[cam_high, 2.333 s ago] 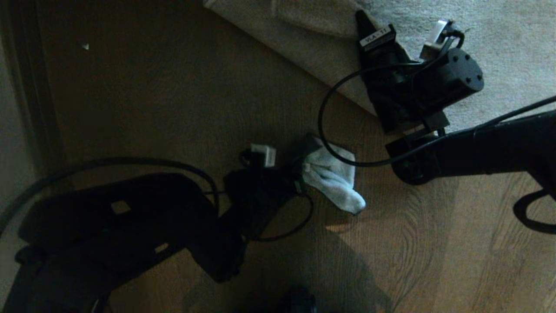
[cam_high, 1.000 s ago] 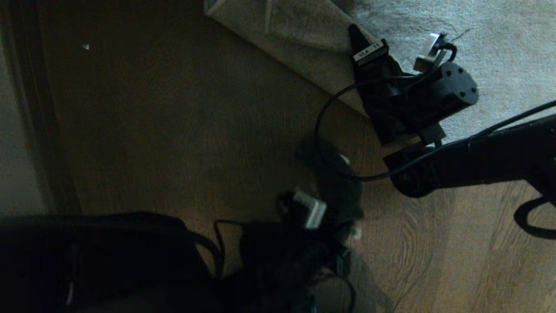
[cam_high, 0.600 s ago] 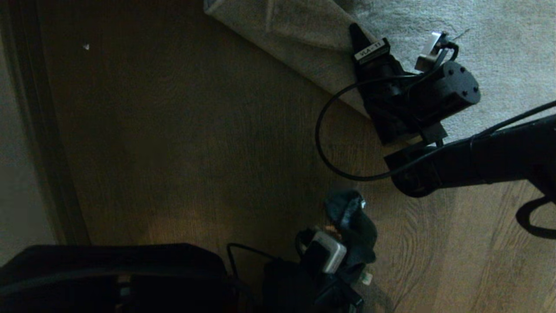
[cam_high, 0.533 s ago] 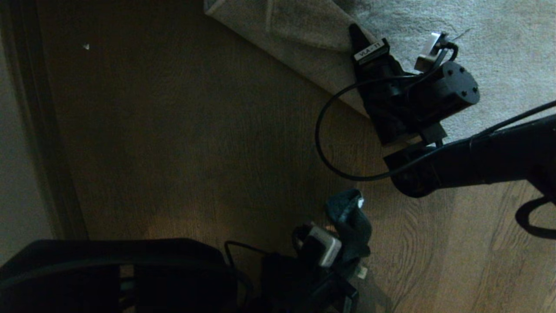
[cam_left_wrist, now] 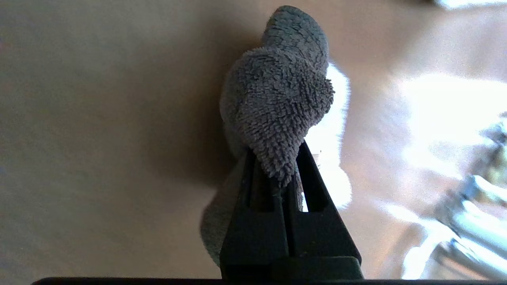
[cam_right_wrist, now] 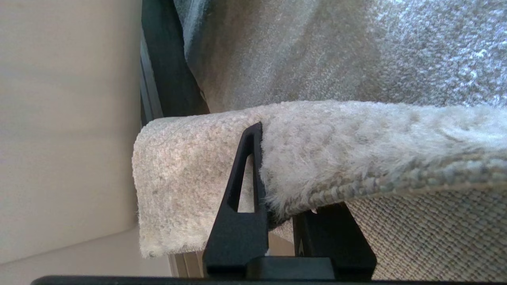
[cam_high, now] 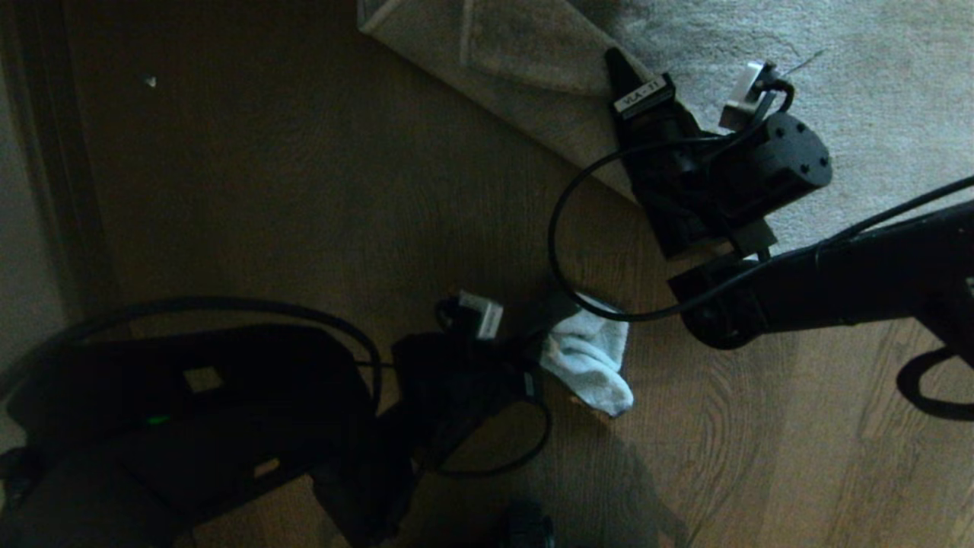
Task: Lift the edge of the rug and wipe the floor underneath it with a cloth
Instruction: Wipe the floor under the carpet with a rag
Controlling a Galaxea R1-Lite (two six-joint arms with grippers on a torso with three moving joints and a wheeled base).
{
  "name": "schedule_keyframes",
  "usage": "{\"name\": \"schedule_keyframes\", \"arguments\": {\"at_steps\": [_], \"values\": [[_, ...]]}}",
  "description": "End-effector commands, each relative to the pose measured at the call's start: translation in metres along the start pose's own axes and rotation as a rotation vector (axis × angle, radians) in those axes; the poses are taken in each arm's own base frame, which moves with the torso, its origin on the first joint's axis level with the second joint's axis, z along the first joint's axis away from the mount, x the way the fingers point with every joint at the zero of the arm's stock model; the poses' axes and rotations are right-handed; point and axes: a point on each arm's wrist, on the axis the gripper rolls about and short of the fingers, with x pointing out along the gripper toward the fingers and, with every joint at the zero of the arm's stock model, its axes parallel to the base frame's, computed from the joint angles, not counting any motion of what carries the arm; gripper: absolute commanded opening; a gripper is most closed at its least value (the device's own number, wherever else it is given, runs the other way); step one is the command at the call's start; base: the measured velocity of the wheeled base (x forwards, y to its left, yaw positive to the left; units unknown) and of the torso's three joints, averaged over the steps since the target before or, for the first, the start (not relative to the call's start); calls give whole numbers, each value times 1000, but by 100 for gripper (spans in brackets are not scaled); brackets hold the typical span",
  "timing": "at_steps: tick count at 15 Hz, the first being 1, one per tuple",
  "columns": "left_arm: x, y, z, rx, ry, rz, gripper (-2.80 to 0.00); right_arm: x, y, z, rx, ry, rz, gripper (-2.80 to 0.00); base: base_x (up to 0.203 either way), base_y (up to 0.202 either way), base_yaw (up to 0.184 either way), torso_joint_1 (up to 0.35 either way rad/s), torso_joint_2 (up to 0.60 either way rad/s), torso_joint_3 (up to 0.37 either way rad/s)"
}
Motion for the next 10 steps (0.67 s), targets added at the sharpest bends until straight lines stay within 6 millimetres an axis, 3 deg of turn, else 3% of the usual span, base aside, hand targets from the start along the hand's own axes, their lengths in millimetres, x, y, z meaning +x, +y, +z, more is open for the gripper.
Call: {"name": "schedule_keyframes", "arguments": {"at_steps": [1, 6, 10], "values": [[2, 25, 14, 3, -78, 43, -280, -1, -2, -2, 5, 0, 0, -280, 0, 0, 0, 0, 0, 0], [-8, 82, 45, 20, -155, 159, -280, -2, -1, -7, 10, 10, -1, -280, 0, 0, 0, 0, 0, 0], [-20, 92, 73, 35, -216, 178, -280, -2, -1, -9, 13, 14, -1, -280, 0, 0, 0, 0, 0, 0]]}}
